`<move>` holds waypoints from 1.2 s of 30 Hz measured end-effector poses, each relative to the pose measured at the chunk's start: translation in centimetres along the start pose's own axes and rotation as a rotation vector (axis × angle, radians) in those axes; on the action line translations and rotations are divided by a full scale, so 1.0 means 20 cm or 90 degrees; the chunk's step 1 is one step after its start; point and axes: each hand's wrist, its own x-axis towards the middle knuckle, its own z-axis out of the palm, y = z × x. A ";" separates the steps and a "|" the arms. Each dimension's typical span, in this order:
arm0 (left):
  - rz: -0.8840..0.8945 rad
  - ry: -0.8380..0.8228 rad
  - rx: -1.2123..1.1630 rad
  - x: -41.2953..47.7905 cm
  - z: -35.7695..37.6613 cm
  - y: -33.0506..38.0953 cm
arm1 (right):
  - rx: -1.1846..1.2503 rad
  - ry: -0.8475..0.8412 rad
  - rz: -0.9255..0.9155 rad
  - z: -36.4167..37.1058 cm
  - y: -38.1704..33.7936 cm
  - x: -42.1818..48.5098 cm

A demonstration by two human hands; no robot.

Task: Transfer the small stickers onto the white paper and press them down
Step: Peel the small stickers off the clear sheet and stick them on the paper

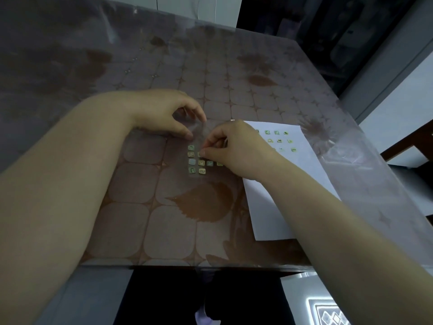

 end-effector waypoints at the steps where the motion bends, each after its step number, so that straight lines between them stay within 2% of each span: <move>1: 0.001 -0.001 0.000 0.00 0.00 0.00 | -0.004 0.001 -0.010 0.00 0.00 -0.01; 5: -0.003 0.001 0.007 0.00 0.00 -0.01 | 0.019 0.091 -0.016 -0.21 0.02 -0.07; 7: 0.000 0.001 0.008 0.00 0.01 -0.01 | 0.022 0.127 0.033 -0.37 0.10 -0.14; 10: 0.002 -0.003 0.004 0.01 0.01 -0.01 | 0.019 0.105 0.124 -0.48 0.27 -0.23; 15: 0.002 0.000 0.005 0.01 0.01 -0.02 | 0.015 0.072 0.202 -0.40 0.43 -0.27; 36: 0.009 0.003 -0.007 0.01 0.01 -0.02 | -0.024 0.108 0.231 -0.33 0.43 -0.23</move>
